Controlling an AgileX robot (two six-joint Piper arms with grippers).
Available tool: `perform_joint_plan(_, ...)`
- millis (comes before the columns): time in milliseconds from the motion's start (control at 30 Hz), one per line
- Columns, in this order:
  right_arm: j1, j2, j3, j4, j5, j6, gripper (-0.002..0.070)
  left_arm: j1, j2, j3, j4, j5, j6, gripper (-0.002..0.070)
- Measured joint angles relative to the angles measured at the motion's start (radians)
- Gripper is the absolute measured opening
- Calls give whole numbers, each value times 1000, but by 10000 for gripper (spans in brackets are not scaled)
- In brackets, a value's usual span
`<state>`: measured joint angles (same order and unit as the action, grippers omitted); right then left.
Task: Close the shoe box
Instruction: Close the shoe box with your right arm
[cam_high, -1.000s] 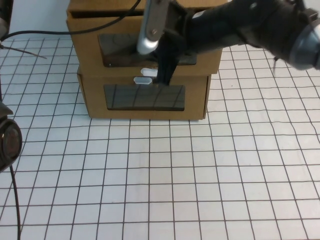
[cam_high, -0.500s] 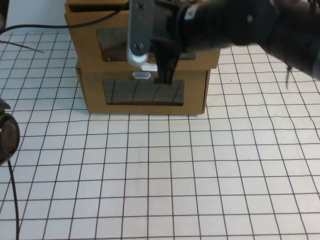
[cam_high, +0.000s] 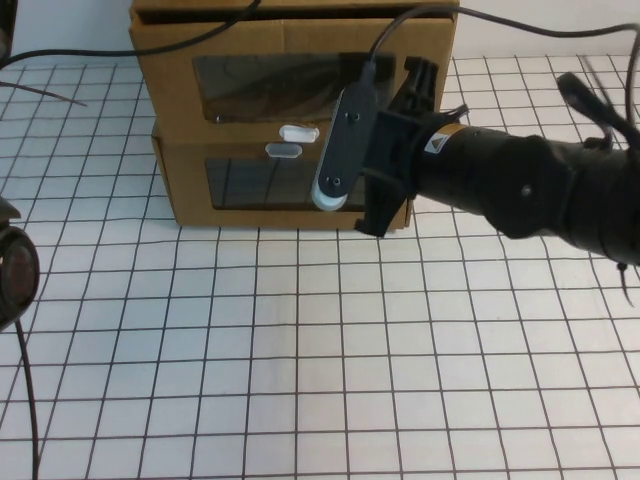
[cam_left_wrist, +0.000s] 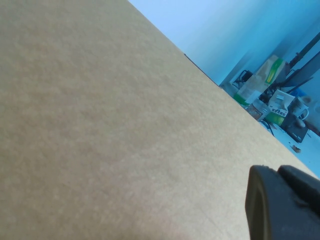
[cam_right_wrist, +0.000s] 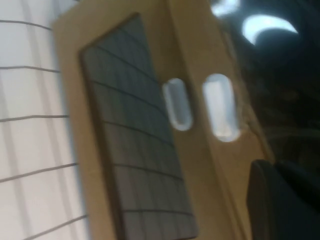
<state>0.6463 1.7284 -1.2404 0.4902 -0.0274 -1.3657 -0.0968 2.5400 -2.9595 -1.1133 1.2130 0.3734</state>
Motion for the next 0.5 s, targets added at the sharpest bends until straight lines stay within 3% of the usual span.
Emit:
perform_joint_plan(133, -8, 71, -39, -2, -69, 1, -13, 0, 0, 0, 0, 0, 0, -2)
perform_joint_plan(500, -42, 200, -251, 40, 100, 1, -13, 0, 0, 0, 0, 0, 0, -2)
